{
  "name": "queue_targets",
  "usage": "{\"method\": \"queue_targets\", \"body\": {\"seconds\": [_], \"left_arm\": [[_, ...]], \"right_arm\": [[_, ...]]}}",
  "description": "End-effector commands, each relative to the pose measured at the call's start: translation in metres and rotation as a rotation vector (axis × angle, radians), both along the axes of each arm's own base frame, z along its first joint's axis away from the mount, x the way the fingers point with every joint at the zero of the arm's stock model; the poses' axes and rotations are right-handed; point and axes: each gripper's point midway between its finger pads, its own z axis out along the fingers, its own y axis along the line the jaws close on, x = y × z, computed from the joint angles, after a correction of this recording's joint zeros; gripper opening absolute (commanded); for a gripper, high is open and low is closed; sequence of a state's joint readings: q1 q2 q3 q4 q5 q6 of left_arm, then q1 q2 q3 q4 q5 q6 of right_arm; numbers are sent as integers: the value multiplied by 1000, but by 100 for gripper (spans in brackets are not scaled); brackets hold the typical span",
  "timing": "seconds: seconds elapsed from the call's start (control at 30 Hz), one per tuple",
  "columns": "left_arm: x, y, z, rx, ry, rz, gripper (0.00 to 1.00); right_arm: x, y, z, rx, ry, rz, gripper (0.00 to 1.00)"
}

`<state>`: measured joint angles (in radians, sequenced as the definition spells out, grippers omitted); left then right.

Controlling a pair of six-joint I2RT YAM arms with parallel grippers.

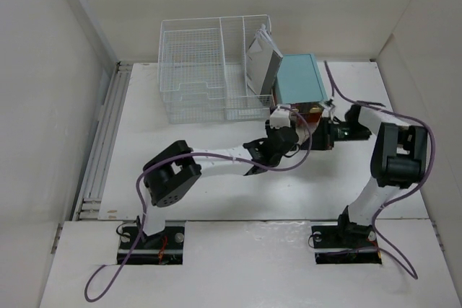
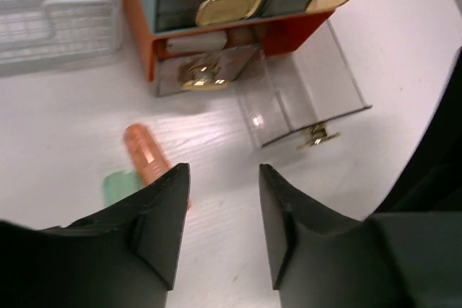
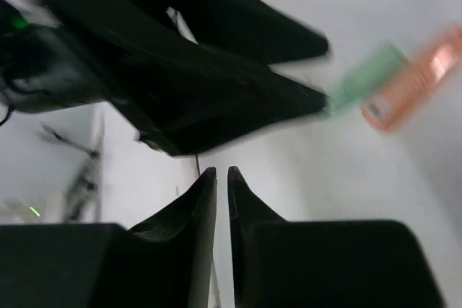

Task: Organize the desk

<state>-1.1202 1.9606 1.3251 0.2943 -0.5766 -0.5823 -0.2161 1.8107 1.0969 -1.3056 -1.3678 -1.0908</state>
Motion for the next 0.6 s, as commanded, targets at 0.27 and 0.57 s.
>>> {"method": "queue_targets", "body": {"seconds": [0.27,0.57], "left_arm": [[-46,67,-12,-31,105,18,20],[-42,66,-53,63,160,-4,49]], "right_arm": [[33,47,167,-206,-666,90,0],[80,40,239,-552,-984,-496,58]]}}
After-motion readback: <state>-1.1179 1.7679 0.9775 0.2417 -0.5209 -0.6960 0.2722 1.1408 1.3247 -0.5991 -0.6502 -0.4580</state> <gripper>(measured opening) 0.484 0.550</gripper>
